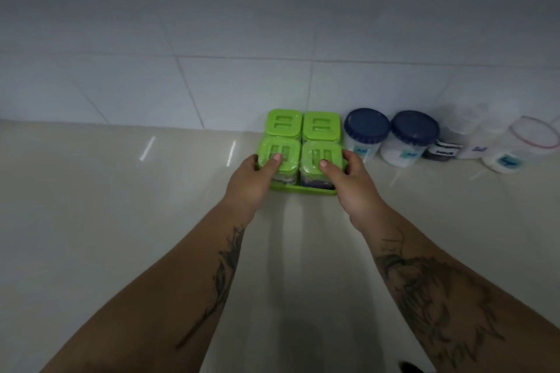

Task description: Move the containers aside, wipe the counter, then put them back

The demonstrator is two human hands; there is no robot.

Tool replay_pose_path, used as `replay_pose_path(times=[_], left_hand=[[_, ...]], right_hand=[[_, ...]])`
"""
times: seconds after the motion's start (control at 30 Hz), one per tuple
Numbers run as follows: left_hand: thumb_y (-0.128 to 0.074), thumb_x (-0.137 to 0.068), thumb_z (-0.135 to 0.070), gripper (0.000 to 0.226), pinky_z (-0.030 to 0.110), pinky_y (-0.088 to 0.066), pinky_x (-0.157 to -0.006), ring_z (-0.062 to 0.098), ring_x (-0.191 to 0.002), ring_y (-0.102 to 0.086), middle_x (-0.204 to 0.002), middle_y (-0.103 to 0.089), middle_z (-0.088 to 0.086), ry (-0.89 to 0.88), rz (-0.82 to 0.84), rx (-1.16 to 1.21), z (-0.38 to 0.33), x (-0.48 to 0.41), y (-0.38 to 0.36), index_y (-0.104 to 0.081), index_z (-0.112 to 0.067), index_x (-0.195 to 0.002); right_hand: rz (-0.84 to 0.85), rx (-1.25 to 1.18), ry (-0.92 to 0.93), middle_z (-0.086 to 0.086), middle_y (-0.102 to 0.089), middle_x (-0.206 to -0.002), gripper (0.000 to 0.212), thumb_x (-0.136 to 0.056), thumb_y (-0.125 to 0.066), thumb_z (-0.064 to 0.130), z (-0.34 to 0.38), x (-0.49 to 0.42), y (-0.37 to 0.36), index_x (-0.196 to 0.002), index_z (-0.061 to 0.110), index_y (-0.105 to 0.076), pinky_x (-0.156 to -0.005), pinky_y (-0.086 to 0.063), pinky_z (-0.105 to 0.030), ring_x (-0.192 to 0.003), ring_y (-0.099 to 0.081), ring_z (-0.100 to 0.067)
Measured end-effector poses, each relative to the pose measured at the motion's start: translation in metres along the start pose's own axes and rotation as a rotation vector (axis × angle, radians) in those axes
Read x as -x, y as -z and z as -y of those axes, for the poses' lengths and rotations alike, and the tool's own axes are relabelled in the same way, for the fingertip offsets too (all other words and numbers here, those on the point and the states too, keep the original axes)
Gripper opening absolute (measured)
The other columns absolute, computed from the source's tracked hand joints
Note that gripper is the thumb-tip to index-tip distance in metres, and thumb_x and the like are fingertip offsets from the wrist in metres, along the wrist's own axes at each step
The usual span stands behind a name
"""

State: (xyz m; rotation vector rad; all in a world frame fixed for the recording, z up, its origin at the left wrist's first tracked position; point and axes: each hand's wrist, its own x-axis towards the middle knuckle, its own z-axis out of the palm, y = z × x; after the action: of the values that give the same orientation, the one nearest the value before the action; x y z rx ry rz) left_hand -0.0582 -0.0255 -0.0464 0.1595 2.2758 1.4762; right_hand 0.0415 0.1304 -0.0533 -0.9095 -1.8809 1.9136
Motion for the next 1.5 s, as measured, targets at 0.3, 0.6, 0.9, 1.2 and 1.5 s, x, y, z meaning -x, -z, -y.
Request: replay_pose_path(times=[0.3, 0.6, 0.9, 1.2, 1.5], left_hand=[[-0.048, -0.092, -0.056, 0.024, 0.039, -0.047, -0.092, 0.011, -0.091, -0.056, -0.092, -0.057, -0.019, -0.043, 0.037, -0.035, 0.000, -0.012, -0.013, -0.055, -0.035, -0.100], [-0.040, -0.090, -0.065, 0.088, 0.043, -0.029, -0.111, 0.036, -0.137, -0.034, -0.152, -0.032, 0.020, -0.041, -0.069, -0.412, -0.020, -0.004, 0.000, -0.014, -0.009, -0.152], [-0.037, -0.094, -0.057, 0.076, 0.040, -0.009, -0.117, 0.026, -0.148, 0.003, -0.160, -0.018, 0.004, -0.354, -0.072, -0.492, 0.019, 0.145, -0.038, -0.020, -0.010, -0.151], [-0.015, -0.092, -0.066, 0.073, 0.045, 0.014, -0.116, 0.012, -0.141, 0.029, -0.159, 0.014, -0.013, -0.442, 0.379, -0.869, 0.052, 0.306, -0.142, -0.001, -0.028, -0.153], [-0.026, -0.093, -0.057, 0.066, 0.061, -0.018, -0.110, 0.026, -0.145, -0.022, -0.157, -0.026, -0.001, -0.493, 0.227, -1.044, 0.095, 0.362, -0.207, -0.032, -0.021, -0.148]], right_hand=[[0.044, 0.095, -0.007, 0.009, -0.060, -0.109, 0.046, -0.089, -0.065, 0.036, 0.003, -0.013, 0.007, -0.128, 0.022, -0.045, -0.069, -0.044, -0.013, -0.093, -0.059, -0.004], [0.123, 0.439, -0.064, -0.007, -0.046, -0.142, 0.072, -0.088, -0.063, 0.045, 0.055, 0.003, 0.035, -0.145, 0.013, -0.033, -0.090, -0.039, -0.027, -0.123, -0.049, -0.024], [-0.159, 0.287, -0.129, 0.001, -0.055, -0.130, 0.042, -0.088, -0.062, 0.042, 0.030, 0.152, 0.154, -0.125, 0.025, -0.056, -0.102, -0.044, -0.039, -0.111, -0.053, -0.015], [0.008, 0.968, 0.169, -0.003, -0.047, -0.141, 0.044, -0.092, -0.061, 0.031, -0.078, 0.274, 0.250, -0.133, 0.016, -0.053, -0.108, -0.027, -0.027, -0.130, -0.041, -0.020], [0.197, 1.361, 0.325, -0.001, -0.017, -0.159, 0.070, -0.095, -0.024, 0.056, -0.132, 0.296, 0.279, -0.152, 0.016, -0.019, -0.115, 0.005, -0.038, -0.146, -0.009, -0.017]])
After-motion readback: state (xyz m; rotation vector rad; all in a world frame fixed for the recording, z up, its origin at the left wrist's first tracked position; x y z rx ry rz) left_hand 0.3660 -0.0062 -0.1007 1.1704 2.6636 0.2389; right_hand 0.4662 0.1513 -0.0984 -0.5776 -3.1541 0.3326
